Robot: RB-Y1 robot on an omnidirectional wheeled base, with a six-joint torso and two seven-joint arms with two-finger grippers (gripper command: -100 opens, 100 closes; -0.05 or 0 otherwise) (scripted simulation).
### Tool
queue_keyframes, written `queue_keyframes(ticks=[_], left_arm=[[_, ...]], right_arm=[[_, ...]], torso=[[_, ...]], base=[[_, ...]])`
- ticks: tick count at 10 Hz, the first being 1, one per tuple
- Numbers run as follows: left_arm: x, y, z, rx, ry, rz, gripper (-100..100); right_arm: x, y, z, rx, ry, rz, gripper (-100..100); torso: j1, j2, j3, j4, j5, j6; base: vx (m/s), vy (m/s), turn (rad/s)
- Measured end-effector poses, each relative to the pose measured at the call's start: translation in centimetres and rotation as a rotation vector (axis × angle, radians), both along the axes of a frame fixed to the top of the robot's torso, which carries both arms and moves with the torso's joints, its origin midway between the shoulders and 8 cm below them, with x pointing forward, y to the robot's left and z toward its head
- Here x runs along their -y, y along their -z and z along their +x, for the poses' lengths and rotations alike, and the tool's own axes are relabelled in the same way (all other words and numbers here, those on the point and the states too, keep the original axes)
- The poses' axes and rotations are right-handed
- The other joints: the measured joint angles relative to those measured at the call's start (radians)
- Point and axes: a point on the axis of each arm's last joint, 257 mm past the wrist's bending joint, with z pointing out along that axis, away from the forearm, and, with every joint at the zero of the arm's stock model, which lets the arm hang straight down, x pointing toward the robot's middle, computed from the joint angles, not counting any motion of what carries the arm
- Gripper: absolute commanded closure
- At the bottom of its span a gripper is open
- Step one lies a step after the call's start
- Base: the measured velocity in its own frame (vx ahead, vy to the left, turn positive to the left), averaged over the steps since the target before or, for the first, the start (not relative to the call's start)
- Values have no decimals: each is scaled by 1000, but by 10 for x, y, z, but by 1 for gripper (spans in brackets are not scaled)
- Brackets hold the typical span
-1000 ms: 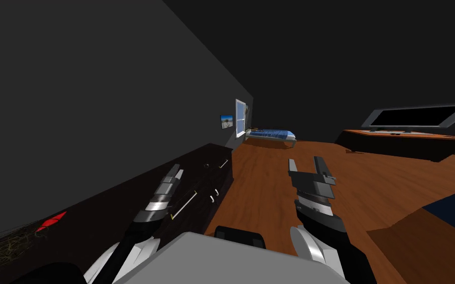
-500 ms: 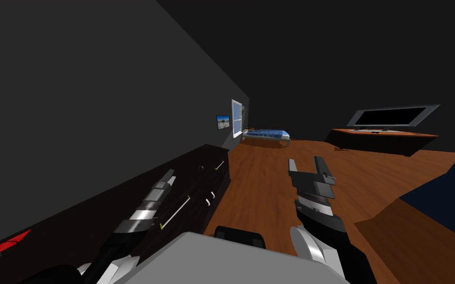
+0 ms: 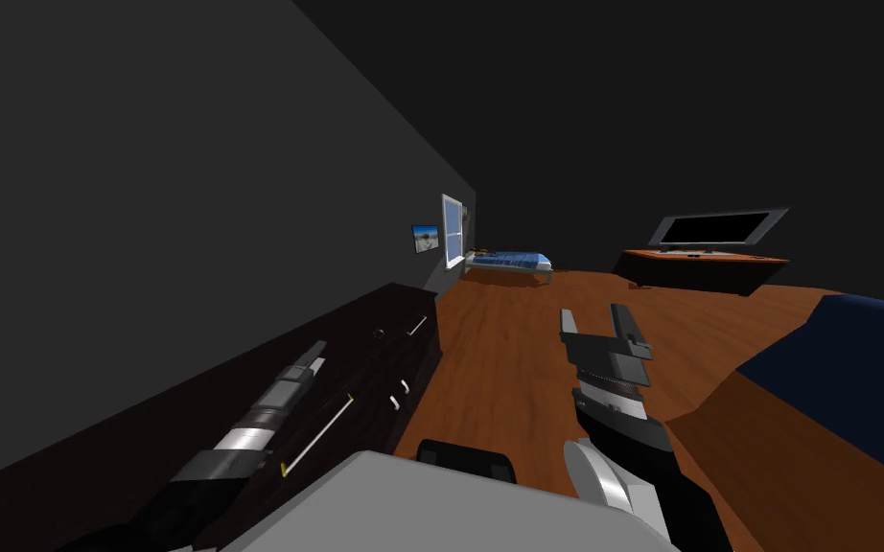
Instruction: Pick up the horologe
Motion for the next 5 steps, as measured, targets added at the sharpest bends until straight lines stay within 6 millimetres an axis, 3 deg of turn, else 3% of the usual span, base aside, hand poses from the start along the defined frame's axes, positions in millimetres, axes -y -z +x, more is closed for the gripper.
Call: queue_keyframes(ticks=[5], left_arm=[[-27,25,-32,-165,-52,19,-100]], right_arm=[[0,0,0,0,0,0,0]], torso=[[1,-2,-1,-1,0,0]], base=[[81,-22,-109]])
